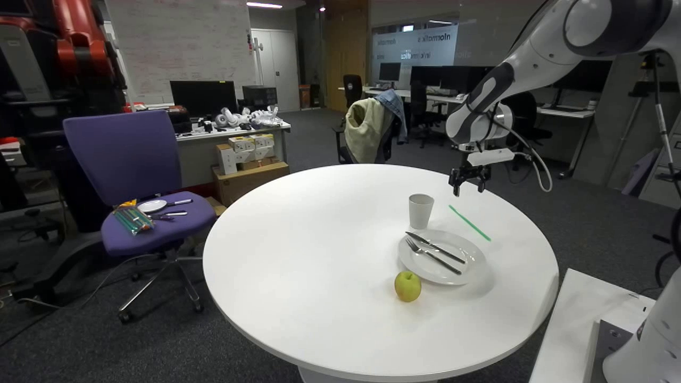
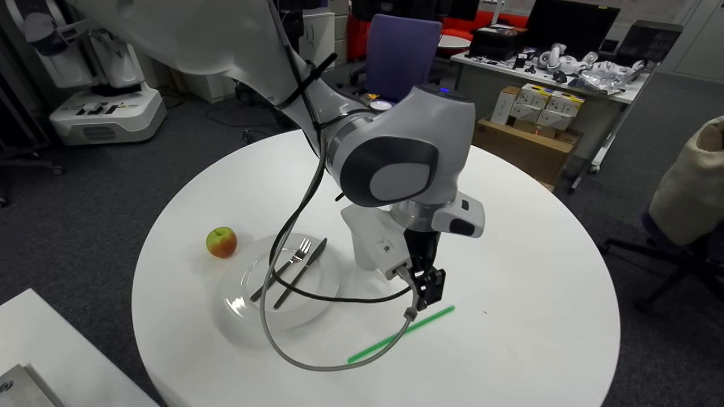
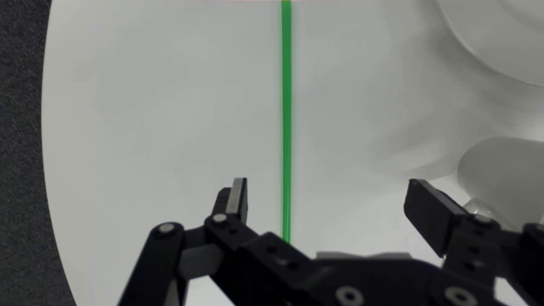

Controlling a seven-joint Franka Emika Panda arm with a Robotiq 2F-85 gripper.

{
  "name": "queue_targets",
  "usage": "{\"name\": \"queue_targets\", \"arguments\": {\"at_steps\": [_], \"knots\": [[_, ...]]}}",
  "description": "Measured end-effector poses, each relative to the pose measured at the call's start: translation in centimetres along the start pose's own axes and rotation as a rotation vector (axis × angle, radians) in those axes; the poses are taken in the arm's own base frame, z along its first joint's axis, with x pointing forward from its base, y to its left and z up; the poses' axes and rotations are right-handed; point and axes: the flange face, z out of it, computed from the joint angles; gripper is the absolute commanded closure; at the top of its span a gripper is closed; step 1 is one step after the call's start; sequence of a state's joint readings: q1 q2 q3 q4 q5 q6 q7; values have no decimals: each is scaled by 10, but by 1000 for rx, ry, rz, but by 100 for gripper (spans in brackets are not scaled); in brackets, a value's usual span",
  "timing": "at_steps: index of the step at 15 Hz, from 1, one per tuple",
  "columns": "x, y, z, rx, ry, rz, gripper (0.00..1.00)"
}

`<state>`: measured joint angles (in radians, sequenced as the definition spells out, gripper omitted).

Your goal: Place the green straw in the cup

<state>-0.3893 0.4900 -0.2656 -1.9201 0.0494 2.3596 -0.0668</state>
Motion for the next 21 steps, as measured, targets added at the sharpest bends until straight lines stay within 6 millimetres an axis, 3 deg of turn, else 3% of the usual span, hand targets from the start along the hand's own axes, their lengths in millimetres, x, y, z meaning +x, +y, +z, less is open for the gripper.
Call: {"name": "queue_targets", "arguments": {"at_steps": [10,21], "knots": [[-4,-6,47,-25,-36,-19,0],[-1,18,99,-49,-51,14,0]]}}
